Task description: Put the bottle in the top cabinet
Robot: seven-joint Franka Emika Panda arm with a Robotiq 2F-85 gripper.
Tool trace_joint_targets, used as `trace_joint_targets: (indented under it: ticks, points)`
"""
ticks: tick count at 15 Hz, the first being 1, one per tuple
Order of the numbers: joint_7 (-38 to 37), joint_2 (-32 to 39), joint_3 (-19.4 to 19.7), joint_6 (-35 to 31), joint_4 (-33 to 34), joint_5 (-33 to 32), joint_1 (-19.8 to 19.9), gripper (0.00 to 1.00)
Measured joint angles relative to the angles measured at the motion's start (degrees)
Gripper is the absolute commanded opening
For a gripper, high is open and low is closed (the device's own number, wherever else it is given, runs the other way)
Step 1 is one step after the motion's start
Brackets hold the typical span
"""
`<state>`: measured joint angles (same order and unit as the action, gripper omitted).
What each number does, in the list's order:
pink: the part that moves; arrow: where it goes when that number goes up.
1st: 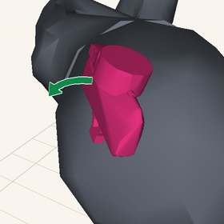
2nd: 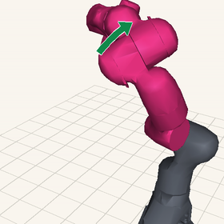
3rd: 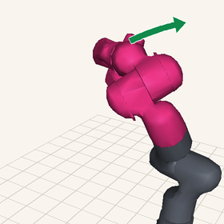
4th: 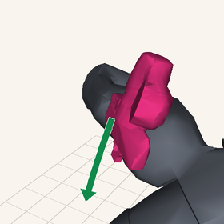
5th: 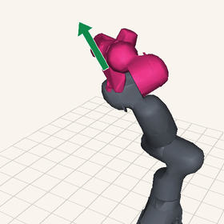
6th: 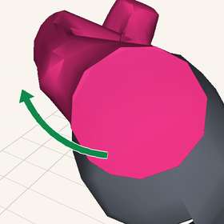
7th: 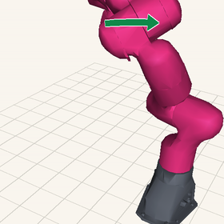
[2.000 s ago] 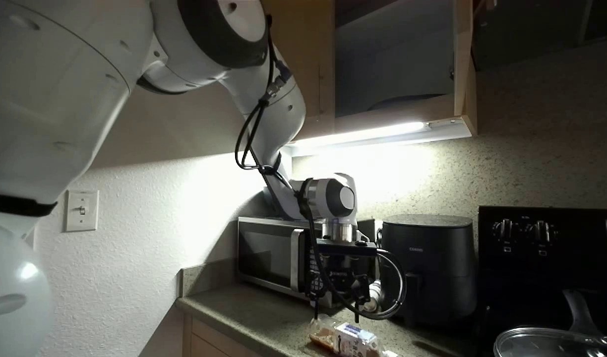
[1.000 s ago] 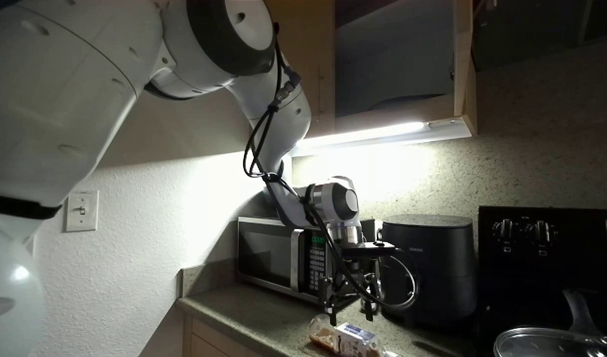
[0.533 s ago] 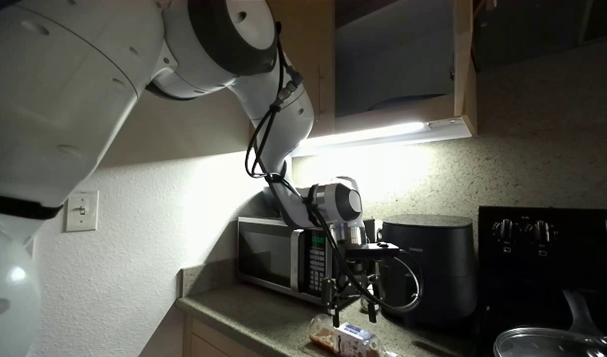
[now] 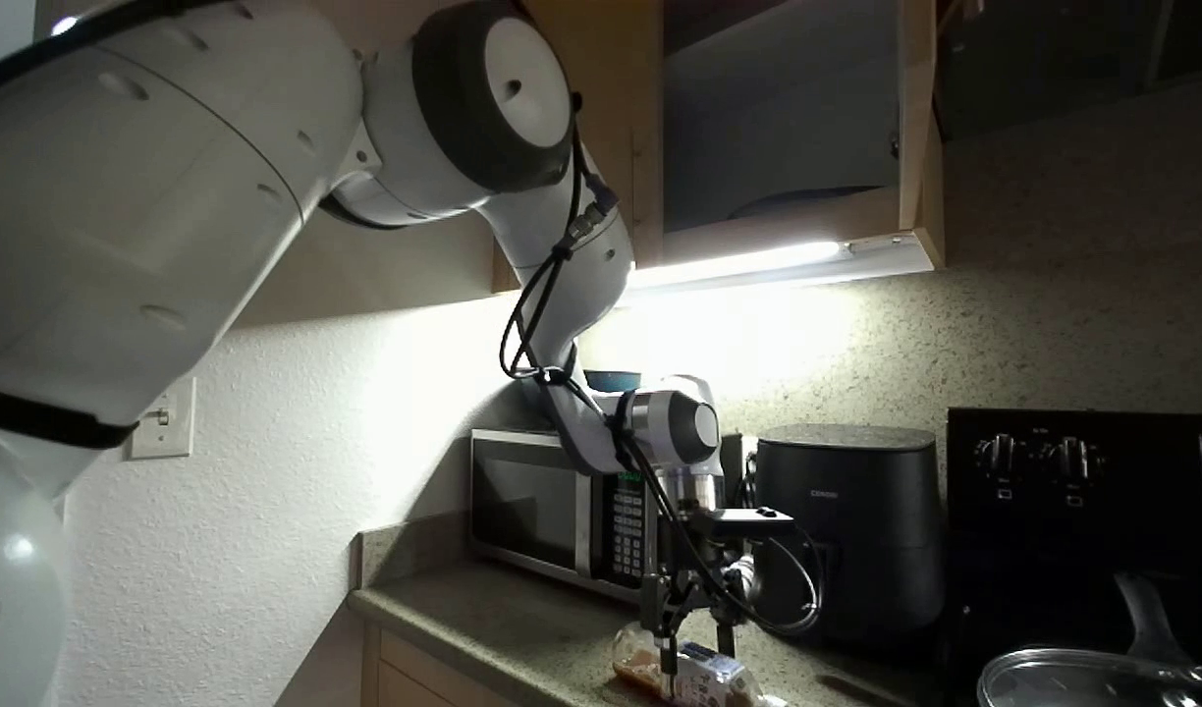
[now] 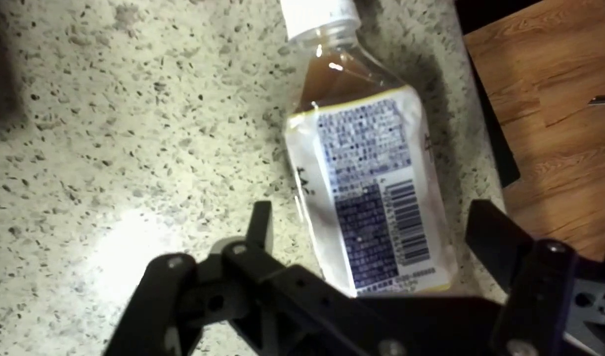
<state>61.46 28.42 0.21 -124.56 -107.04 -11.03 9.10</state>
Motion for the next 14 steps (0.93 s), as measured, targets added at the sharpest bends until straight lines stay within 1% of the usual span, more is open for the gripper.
trace_joint_targets:
  ticks: [2,3,4,5,6,9,10,12,14]
  points:
    - [1.87,1.65,-0.1,0.22,1.16,0.12,0.32,1.0]
    - [2.19,2.32,-0.11,0.54,1.7,0.12,0.45,0.75]
    - [2.2,2.89,-0.08,1.38,2.33,0.12,0.51,0.74]
    - [1.29,3.42,0.08,3.55,3.25,0.12,0.42,0.68]
    - [-0.88,3.81,0.39,6.43,4.37,0.12,0.2,0.6]
    - [-9.04,3.86,0.99,12.64,7.04,0.4,-0.46,0.42]
    - [-11.75,3.49,0.99,13.84,7.47,0.97,-0.49,0.38]
    - [-16.58,2.18,1.01,14.74,7.62,2.85,-0.42,0.34]
    - [-21.04,0.74,1.13,14.74,7.55,4.76,-0.27,0.24]
